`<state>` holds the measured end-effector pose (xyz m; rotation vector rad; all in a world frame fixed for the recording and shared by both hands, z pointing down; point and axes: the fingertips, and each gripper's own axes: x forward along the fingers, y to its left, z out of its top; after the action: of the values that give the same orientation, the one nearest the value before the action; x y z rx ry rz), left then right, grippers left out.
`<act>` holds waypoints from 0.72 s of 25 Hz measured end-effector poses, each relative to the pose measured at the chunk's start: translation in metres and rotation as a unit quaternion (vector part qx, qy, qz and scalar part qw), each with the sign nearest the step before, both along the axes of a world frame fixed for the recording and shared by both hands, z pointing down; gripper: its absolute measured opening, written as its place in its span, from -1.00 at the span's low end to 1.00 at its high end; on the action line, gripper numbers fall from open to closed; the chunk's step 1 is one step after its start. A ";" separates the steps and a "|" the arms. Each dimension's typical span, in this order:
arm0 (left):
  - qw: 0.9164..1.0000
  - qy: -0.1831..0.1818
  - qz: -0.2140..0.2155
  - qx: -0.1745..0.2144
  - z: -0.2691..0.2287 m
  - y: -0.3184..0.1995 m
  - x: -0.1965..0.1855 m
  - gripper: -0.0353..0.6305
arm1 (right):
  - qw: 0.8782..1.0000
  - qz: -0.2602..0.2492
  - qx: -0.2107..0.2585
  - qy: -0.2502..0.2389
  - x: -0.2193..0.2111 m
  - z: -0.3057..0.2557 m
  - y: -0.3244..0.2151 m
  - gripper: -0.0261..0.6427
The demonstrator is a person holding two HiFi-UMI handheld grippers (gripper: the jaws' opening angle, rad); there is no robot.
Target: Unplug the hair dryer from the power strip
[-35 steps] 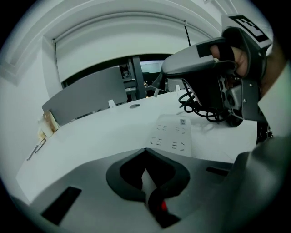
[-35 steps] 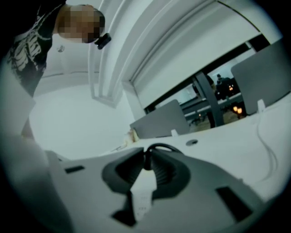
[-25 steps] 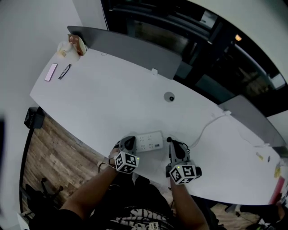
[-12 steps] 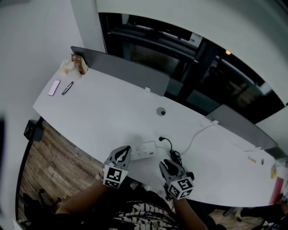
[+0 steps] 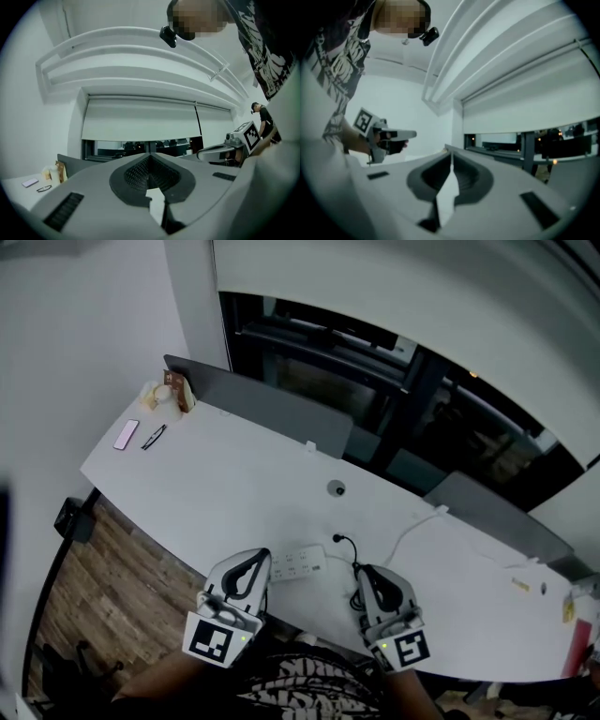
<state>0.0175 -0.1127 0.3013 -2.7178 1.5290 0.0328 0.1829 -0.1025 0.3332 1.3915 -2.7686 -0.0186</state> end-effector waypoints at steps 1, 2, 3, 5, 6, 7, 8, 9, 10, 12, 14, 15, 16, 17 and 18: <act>1.000 -0.002 -0.005 0.004 -0.002 0.002 0.000 -0.81 | 1.000 0.000 0.003 -0.003 0.001 -0.004 0.000 -0.80; 1.000 -0.003 -0.012 0.005 -0.002 0.005 -0.001 -0.81 | 1.000 0.000 0.003 -0.006 0.003 -0.006 0.000 -0.81; 1.000 -0.003 -0.019 0.003 -0.001 0.007 -0.002 -0.81 | 1.000 0.001 0.002 -0.008 0.004 -0.007 -0.001 -0.81; 1.000 -0.003 -0.030 -0.003 0.003 0.011 -0.004 -0.81 | 1.000 -0.001 0.000 -0.005 0.007 -0.003 -0.002 -0.82; 0.999 -0.006 -0.034 -0.005 0.004 0.012 -0.005 -0.81 | 1.000 -0.004 0.000 -0.002 0.007 -0.001 -0.003 -0.82; 0.999 -0.009 -0.038 -0.007 0.006 0.015 -0.006 -0.81 | 1.000 -0.007 0.000 0.001 0.007 0.001 -0.002 -0.82; 0.999 -0.012 -0.042 -0.008 0.007 0.017 -0.007 -0.81 | 1.000 -0.010 -0.002 0.001 0.006 0.002 -0.001 -0.82; 0.999 -0.013 -0.046 -0.010 0.007 0.018 -0.008 -0.81 | 1.000 -0.014 -0.004 0.000 0.006 0.004 0.001 -0.82; 0.999 -0.015 -0.049 -0.011 0.007 0.020 -0.009 -0.81 | 1.000 -0.017 -0.005 -0.001 0.005 0.005 0.003 -0.82; 0.998 -0.018 -0.055 -0.008 0.005 0.021 -0.009 -0.81 | 1.000 -0.025 -0.008 -0.002 0.004 0.008 0.006 -0.82; 0.998 -0.024 -0.056 -0.004 0.003 0.022 -0.006 -0.81 | 0.999 -0.030 -0.013 -0.001 0.003 0.011 0.009 -0.82; 0.998 -0.026 -0.057 -0.003 0.003 0.023 -0.005 -0.81 | 0.999 -0.031 -0.018 -0.002 0.003 0.014 0.009 -0.82; 0.998 -0.028 -0.056 -0.003 0.003 0.023 -0.004 -0.81 | 0.999 -0.031 -0.022 -0.004 0.003 0.016 0.009 -0.82; 0.998 -0.031 -0.055 -0.003 0.002 0.023 -0.003 -0.81 | 0.999 -0.032 -0.025 -0.004 0.003 0.017 0.009 -0.82; 0.998 -0.033 -0.054 -0.003 0.002 0.023 -0.002 -0.81 | 0.999 -0.032 -0.026 -0.005 0.003 0.018 0.009 -0.82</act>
<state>0.0157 -0.0895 0.3033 -2.6078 1.6561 -0.0639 0.1854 -0.0932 0.3516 1.2939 -2.7993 0.0570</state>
